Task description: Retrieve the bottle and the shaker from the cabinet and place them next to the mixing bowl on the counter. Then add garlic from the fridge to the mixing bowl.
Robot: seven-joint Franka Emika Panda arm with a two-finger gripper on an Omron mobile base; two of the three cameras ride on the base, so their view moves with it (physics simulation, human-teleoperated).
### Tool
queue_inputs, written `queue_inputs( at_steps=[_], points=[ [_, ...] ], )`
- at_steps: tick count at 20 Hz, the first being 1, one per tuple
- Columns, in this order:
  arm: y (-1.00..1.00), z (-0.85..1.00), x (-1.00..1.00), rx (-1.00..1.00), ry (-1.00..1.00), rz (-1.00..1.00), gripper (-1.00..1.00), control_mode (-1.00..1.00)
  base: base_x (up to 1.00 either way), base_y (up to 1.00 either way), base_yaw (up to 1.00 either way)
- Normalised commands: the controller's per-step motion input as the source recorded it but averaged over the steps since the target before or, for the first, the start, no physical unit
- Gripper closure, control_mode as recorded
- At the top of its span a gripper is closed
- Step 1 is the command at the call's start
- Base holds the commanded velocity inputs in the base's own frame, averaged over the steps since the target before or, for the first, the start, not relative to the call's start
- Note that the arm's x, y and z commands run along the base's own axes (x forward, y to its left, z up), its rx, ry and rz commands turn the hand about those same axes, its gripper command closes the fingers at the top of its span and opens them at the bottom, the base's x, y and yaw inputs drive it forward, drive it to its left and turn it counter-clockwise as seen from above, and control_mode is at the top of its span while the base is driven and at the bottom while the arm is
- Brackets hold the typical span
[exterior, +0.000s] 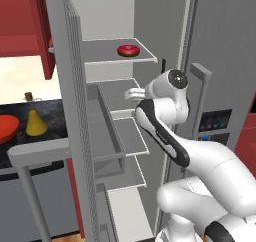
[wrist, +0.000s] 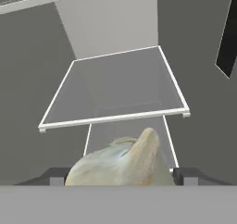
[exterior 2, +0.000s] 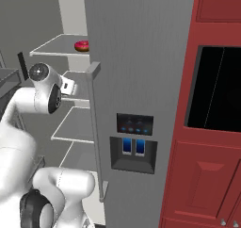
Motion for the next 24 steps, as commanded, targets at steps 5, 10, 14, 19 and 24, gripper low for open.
queue_inputs(
  at_steps=[5, 10, 14, 19, 24],
  points=[
    [-0.41, 0.60, -0.94, -0.05, -0.04, -0.12, 1.00, -1.00, 0.00, 0.00, 0.00],
    [-0.22, 0.65, -0.94, -0.01, -0.05, -0.10, 1.00, -1.00, 0.00, 0.00, 0.00],
    [-0.09, 0.73, -0.93, 0.01, 0.00, 0.00, 1.00, -1.00, 0.00, 0.00, 0.00],
    [-0.02, 0.59, -0.72, 0.00, 0.00, 0.02, 1.00, -1.00, 0.00, 0.00, 0.00],
    [-0.01, 0.14, -0.51, 0.00, 0.00, 0.00, 1.00, -1.00, 0.00, 0.00, 0.00]
  ],
)
